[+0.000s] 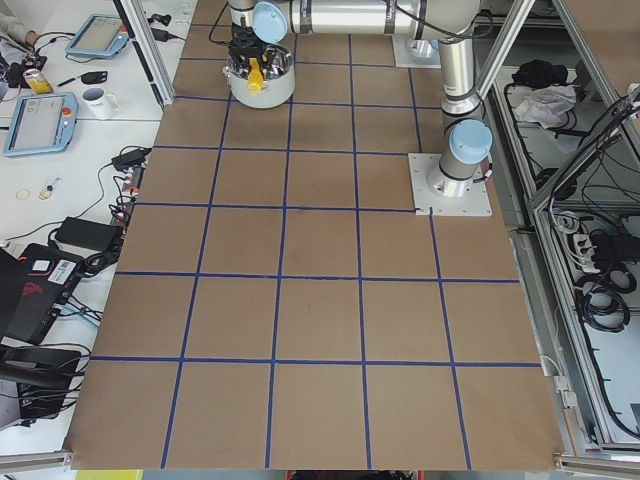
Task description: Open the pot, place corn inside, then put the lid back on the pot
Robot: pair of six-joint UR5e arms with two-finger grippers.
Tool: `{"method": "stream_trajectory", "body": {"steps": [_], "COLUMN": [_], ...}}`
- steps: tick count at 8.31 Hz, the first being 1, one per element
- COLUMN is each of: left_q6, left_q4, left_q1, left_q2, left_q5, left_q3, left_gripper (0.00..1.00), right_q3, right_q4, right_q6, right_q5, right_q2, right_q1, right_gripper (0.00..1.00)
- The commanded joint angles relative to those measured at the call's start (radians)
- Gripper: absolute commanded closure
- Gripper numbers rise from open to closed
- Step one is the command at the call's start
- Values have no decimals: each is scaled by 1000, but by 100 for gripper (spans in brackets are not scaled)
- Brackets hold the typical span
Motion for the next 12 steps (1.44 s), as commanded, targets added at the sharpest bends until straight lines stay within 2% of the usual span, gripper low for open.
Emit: {"method": "stream_trajectory", "body": {"steps": [1, 2, 4, 7, 12], "left_q6": [-189, -249, -260, -291, -315], "left_q4": [66, 119, 141, 254, 278], "left_q1": [-101, -129, -183, -252, -292], "left_q2": [-30, -65, -151, -246, -297], "left_q5": [-59, -59, -47, -43, -43], "left_q3": [53, 67, 111, 133, 144], "left_gripper": [100, 100, 100, 100, 100], "right_q3": [0, 1, 0, 0, 0], "right_q4": [0, 0, 0, -1, 5], "right_q6": [-1, -1, -1, -1, -15], "right_q5": [2, 2, 3, 3, -6], "right_q2": [0, 0, 0, 0, 0], "right_q1": [0, 0, 0, -2, -3], "right_gripper": [62, 62, 62, 62, 62]}}
